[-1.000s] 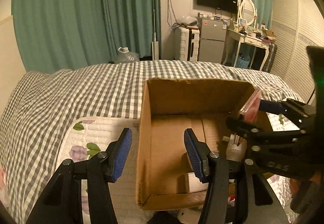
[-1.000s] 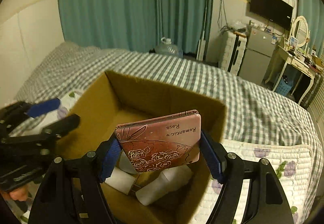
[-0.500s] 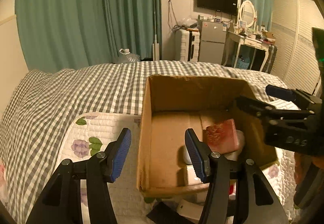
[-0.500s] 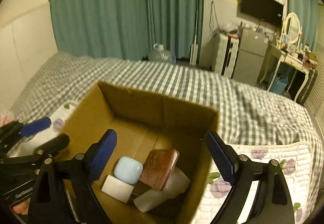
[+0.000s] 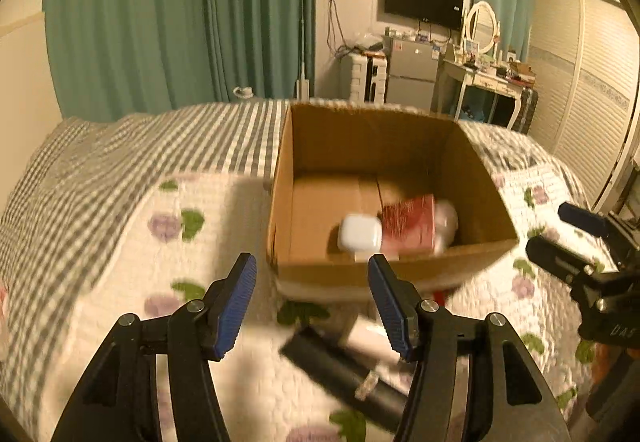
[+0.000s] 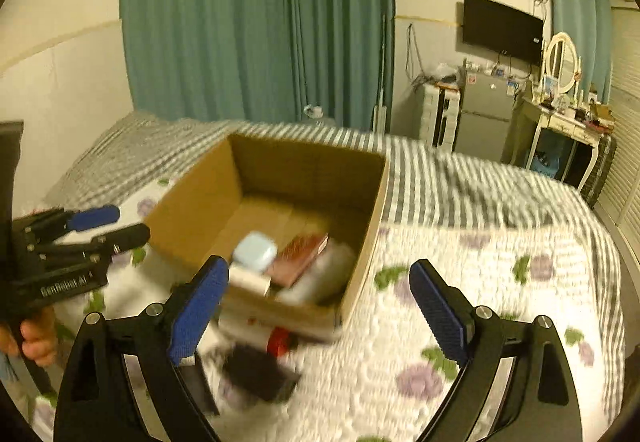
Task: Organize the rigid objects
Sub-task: 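Grasp the black power bank with the right gripper while the left grasps the white charger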
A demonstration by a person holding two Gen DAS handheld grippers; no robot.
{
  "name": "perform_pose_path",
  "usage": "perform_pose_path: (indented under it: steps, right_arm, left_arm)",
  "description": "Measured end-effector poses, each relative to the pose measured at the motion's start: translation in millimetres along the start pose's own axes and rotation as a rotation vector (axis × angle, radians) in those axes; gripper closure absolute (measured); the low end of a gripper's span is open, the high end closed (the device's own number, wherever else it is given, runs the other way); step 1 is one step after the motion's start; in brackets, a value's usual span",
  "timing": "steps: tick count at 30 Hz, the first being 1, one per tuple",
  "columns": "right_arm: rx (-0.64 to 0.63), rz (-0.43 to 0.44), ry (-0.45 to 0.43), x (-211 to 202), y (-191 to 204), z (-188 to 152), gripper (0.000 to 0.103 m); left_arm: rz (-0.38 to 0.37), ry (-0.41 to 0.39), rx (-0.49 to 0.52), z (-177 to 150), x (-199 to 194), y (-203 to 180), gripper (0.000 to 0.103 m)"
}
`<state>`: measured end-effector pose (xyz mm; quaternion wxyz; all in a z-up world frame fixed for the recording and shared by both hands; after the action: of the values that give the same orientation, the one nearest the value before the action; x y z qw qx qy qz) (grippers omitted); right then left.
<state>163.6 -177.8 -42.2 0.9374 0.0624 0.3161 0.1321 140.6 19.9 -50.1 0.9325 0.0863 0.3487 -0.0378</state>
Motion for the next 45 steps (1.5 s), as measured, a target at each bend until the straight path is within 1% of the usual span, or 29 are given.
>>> perform_pose_path:
  steps: [1,3,5,8,11,15,17,19,20,21,23,25,26,27,32,35,41,44,45]
  right_arm:
    - [-0.005,0.010,0.033,4,1,-11,0.011]
    - [-0.031,0.013,0.071,11,4,-25,0.011]
    - [-0.076,0.006,0.121,20,10,-42,0.011]
    - [-0.153,0.023,0.202,38,20,-62,0.011]
    - [-0.211,0.031,0.259,54,29,-78,0.011]
    - [-0.315,0.012,0.319,78,39,-94,0.011]
    - [-0.344,0.008,0.330,85,41,-97,0.011]
    - [-0.383,-0.025,0.329,96,44,-99,0.011]
    - [-0.385,-0.029,0.336,101,44,-99,0.014]
    - [-0.374,-0.015,0.353,105,43,-100,0.015]
    - [-0.369,-0.001,0.374,109,43,-103,0.026]
    - [-0.390,0.003,0.376,107,46,-106,0.033]
    - [-0.395,-0.002,0.375,106,47,-107,0.034]
    - [-0.383,-0.009,0.381,104,45,-107,0.035]
    - [-0.303,-0.010,0.391,87,38,-110,0.051]
    - [-0.253,-0.004,0.383,71,34,-110,0.057]
    - [-0.164,0.016,0.310,33,26,-100,0.065]
    - [-0.125,0.017,0.276,21,14,-92,0.065]
    - [-0.116,0.016,0.271,22,11,-88,0.065]
  left_arm:
    - [-0.005,0.014,-0.002,-7,1,-2,0.042]
    - [-0.020,0.043,0.005,-23,4,-7,0.042]
    - [-0.030,0.077,0.020,-38,7,-14,0.042]
    - [-0.046,0.123,0.024,-54,13,-19,0.042]
    - [-0.032,0.146,0.037,-59,19,-22,0.042]
    - [-0.029,0.159,0.025,-62,22,-18,0.042]
    - [-0.025,0.168,0.023,-63,25,-17,0.042]
    - [-0.023,0.173,0.027,-63,25,-18,0.042]
    - [-0.022,0.174,0.030,-63,25,-19,0.042]
    - [-0.023,0.175,0.032,-63,26,-19,0.042]
    - [-0.022,0.175,0.036,-63,26,-20,0.042]
    - [-0.020,0.177,0.035,-63,26,-20,0.042]
    - [-0.019,0.179,0.034,-63,27,-20,0.042]
    - [-0.018,0.180,0.034,-64,27,-20,0.042]
    - [-0.013,0.179,0.037,-63,29,-20,0.042]
    - [-0.014,0.177,0.043,-63,29,-21,0.042]
    - [-0.033,0.177,0.057,-61,32,-26,0.042]
    - [-0.057,0.182,0.068,-59,35,-33,0.042]
    - [-0.067,0.183,0.075,-57,37,-36,0.042]
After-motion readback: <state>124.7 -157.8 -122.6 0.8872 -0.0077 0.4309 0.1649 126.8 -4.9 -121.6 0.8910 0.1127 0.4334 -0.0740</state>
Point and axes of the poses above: each gripper's, at about its wrist camera, not at the fingertips, and x roughly the way its jaws point, y to its left, z to its top, the point moved 2 cm from there along x, roughly the way its jaws point, and after that the axes turned 11 degrees about x, right-handed, at the moved point
